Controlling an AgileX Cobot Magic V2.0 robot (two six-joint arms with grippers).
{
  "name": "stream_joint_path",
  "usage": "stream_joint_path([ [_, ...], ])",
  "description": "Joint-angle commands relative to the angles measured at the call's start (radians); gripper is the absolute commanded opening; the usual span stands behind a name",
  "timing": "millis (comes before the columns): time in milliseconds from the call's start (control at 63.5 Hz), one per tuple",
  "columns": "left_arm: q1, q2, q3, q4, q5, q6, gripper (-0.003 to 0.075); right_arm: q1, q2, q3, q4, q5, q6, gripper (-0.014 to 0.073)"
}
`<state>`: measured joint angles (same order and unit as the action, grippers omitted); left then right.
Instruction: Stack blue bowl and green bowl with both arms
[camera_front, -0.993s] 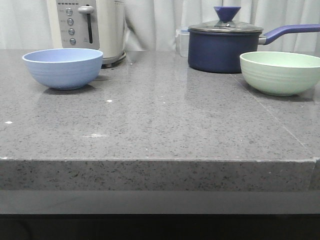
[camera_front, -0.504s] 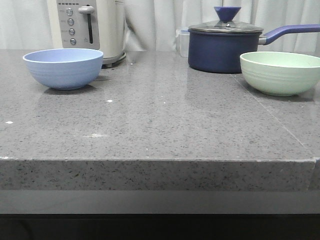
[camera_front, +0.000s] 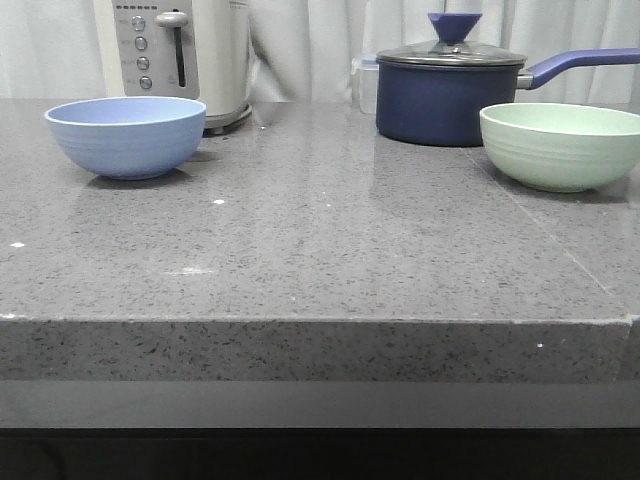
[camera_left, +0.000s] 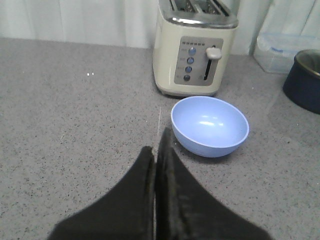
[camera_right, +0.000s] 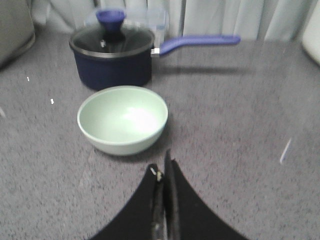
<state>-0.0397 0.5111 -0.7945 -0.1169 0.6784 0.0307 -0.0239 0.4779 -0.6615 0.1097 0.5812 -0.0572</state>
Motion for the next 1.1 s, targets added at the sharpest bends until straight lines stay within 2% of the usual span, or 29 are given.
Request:
stream_joint_path([
  [0,0.001,0.039,-0.017,-0.013,-0.074,-0.001,-0.0020,-0.005,0.051,-0.034,-0.011,-0.059,-0.006,-0.0064],
  [284,0.001,0.105,-0.013,0.031,-0.070,-0.001,-0.0019,-0.005,0.135,-0.034,-0.024,-0.040,-0.008,-0.0057],
  [347,0.001,0.110,-0.013,0.037,-0.072,-0.001,-0.0010,-0.005,0.147,-0.034,-0.026,-0.037,-0.010,-0.0015],
  [426,0.001,0.110,-0.013,0.037,-0.074,-0.001,0.0067,-0.005,0.166,-0.034,-0.028,-0.030,-0.011,0.0108],
  [567,0.001,0.110,-0.013,0.037,-0.081,-0.001,0.0313,-0.005,0.194,-0.034,-0.027,-0.017,-0.011,0.0470],
  [615,0.001,0.110,-0.013,0.037,-0.081,-0.001,0.0388,-0.005,0.200,-0.034,-0.027,-0.016,-0.011,0.0554],
  [678,0.001,0.110,-0.013,0.037,-0.081,-0.001,0.0436,-0.005,0.200,-0.034,-0.027,-0.017,-0.011,0.0608],
  [914,-0.003,0.110,-0.013,0.019,-0.083,-0.001,0.0438,-0.005,0.205,-0.041,-0.025,-0.005,-0.010,0.0595],
  [1087,-0.084,0.110,-0.013,0.013,-0.093,0.002,0.0438,-0.005,0.295,-0.134,-0.007,0.097,-0.010,0.0595],
])
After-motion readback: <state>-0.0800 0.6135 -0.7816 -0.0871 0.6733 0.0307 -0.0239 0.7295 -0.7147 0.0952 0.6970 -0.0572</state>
